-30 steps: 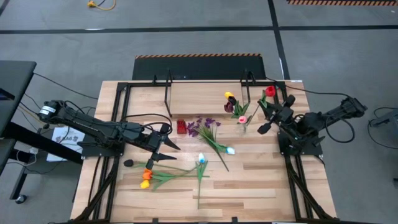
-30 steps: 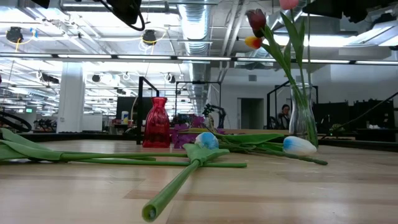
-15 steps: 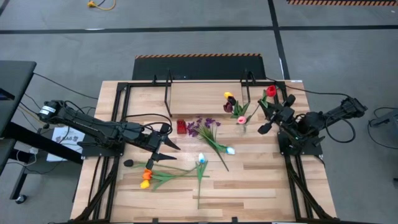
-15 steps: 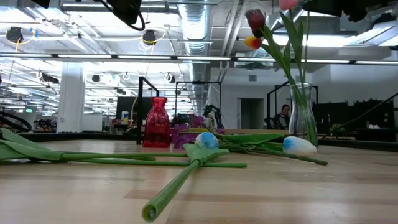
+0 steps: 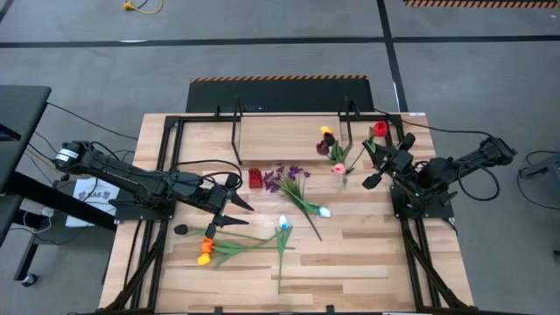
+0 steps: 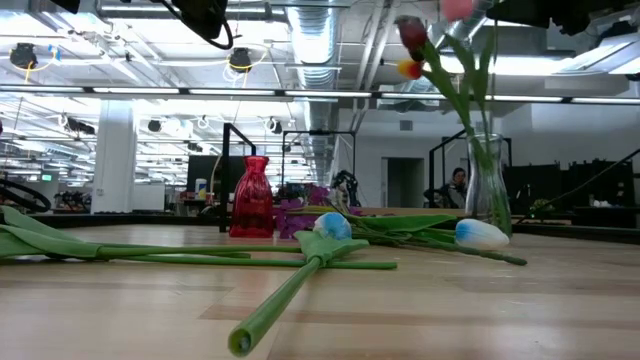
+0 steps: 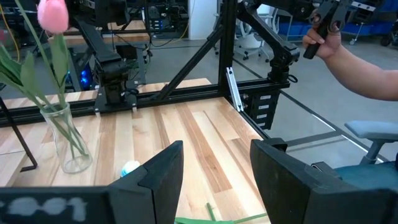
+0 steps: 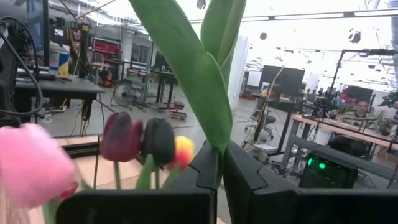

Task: Pick and place flowers into a vace then onto a shelf
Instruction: Put the red flower into the transparent vase

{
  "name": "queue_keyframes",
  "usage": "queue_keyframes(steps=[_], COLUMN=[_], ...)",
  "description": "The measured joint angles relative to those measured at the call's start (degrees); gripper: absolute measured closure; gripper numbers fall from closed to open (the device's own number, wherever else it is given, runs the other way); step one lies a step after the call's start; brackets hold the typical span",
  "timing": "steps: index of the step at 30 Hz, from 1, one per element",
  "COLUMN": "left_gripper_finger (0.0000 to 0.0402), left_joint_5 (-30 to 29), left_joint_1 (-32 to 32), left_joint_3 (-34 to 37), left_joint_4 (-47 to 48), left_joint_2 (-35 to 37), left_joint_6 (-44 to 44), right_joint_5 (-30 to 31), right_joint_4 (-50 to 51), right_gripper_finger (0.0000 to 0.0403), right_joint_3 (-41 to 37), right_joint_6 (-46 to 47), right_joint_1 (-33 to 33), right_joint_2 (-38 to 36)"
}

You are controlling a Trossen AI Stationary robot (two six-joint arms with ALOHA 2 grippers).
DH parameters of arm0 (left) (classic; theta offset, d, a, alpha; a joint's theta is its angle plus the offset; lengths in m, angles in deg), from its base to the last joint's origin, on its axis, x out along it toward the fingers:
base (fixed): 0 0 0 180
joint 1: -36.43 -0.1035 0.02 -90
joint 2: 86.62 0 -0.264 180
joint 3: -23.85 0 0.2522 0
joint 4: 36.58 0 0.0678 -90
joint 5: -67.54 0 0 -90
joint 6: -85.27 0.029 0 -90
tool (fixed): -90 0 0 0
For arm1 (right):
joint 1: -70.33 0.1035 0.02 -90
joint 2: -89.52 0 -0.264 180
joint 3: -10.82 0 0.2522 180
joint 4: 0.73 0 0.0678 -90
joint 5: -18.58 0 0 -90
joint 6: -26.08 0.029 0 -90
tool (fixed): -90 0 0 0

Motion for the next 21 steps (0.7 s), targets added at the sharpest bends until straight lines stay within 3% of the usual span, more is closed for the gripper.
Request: queue_keyframes(steps=[11, 21], left_gripper_finger=[0.0225, 0.0225], left_joint_5=[0.00, 0.00], left_joint_1=[0.02, 0.02], left_joint_3=[-0.02, -0.02], left_joint_4=[0.00, 0.00], left_joint_2=[0.00, -0.02], left_joint_6=[0.00, -0.04], right_joint_5=[0.00, 0.20], right_joint_4=[0.24, 0.77], right_gripper_finger=[0.0398, 0.0357], right_joint_3=[0.00, 0.02], right_joint_6=[0.04, 1.64], right_joint_1=[0.00, 0.00], right_joint_2=[0.00, 0.00])
